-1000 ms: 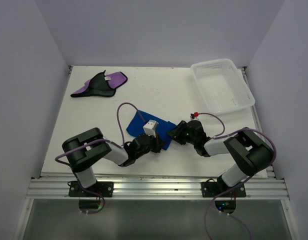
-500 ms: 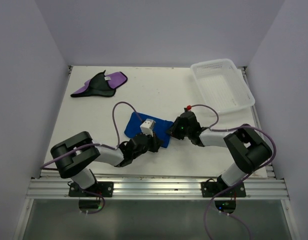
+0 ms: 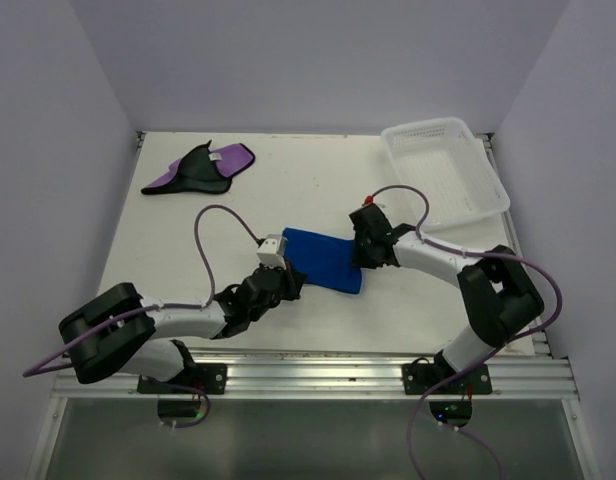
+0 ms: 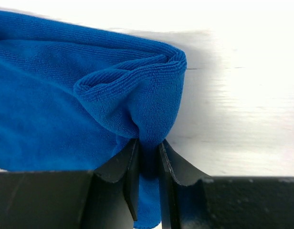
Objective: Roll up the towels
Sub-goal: Roll the towel
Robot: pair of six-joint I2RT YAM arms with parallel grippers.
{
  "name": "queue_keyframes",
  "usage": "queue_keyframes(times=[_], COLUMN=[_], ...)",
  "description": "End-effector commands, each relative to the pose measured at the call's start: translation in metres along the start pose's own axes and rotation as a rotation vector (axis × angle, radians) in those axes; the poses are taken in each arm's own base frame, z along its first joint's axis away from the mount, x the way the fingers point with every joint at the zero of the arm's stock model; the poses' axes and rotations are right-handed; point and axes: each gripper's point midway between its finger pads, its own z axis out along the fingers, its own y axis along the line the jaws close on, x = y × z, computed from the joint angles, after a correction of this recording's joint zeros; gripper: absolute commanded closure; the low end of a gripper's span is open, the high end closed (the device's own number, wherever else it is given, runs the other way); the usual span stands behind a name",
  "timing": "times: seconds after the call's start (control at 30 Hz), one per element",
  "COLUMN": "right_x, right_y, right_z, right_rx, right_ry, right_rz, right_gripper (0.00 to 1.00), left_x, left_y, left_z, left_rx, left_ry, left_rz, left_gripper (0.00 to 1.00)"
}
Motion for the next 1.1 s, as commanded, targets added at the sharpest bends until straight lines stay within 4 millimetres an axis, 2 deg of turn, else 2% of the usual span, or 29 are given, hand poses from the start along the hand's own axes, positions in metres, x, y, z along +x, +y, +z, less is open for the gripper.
queue_keyframes(times=[0.0, 0.17, 0.2, 0.27, 0.3, 0.33, 0.37, 0.43, 0.6, 0.87, 0.97, 1.07], right_x=[-0.005, -0.018, -0.022, -0.022, -0.029, -0.028, -0.025, -0.029, -0.023, -0.028, -0.023, -0.019], right_y=[-0.037, -0.051, -0.051, -0.049, -0.049, -0.043, -0.044, -0.038, -0.034, -0.026, -0.022, -0.017], right_z=[-0.025, -0.041, -0.048, -0.049, -0.056, -0.058, -0.053, -0.056, -0.041, -0.035, -0.027, -0.022], right_rx=[0.215, 0.396, 0.427, 0.495, 0.551, 0.568, 0.605, 0.646, 0.710, 0.842, 0.850, 0.824], right_ry=[0.005, -0.029, -0.029, -0.027, -0.043, -0.047, -0.031, -0.046, -0.012, -0.017, -0.003, 0.008], right_rz=[-0.144, -0.242, -0.263, -0.322, -0.355, -0.383, -0.407, -0.439, -0.490, -0.572, -0.579, -0.564], right_gripper=[0.98, 0.97, 0.97, 0.96, 0.95, 0.95, 0.95, 0.94, 0.93, 0.91, 0.88, 0.81], left_x=[0.008, 0.009, 0.008, 0.006, 0.006, 0.005, 0.004, 0.002, 0.001, -0.010, -0.007, -0.002], left_y=[0.017, 0.013, 0.011, 0.007, 0.006, 0.004, 0.002, 0.000, 0.002, 0.002, 0.001, 0.002], left_z=[0.003, 0.004, 0.005, 0.006, 0.006, 0.007, 0.006, 0.006, 0.000, -0.013, -0.015, -0.016], left_rx=[-0.065, -0.047, -0.041, -0.029, -0.022, -0.015, -0.007, -0.003, -0.003, 0.009, 0.027, 0.025], left_ry=[0.009, 0.005, 0.005, 0.004, 0.002, 0.001, 0.000, -0.006, -0.008, -0.042, -0.042, -0.033], left_rz=[-0.018, -0.043, -0.043, -0.045, -0.047, -0.050, -0.051, -0.063, -0.073, -0.086, -0.105, -0.111], left_gripper=[1.00, 1.00, 1.00, 1.00, 1.00, 1.00, 1.00, 1.00, 1.00, 1.00, 1.00, 1.00])
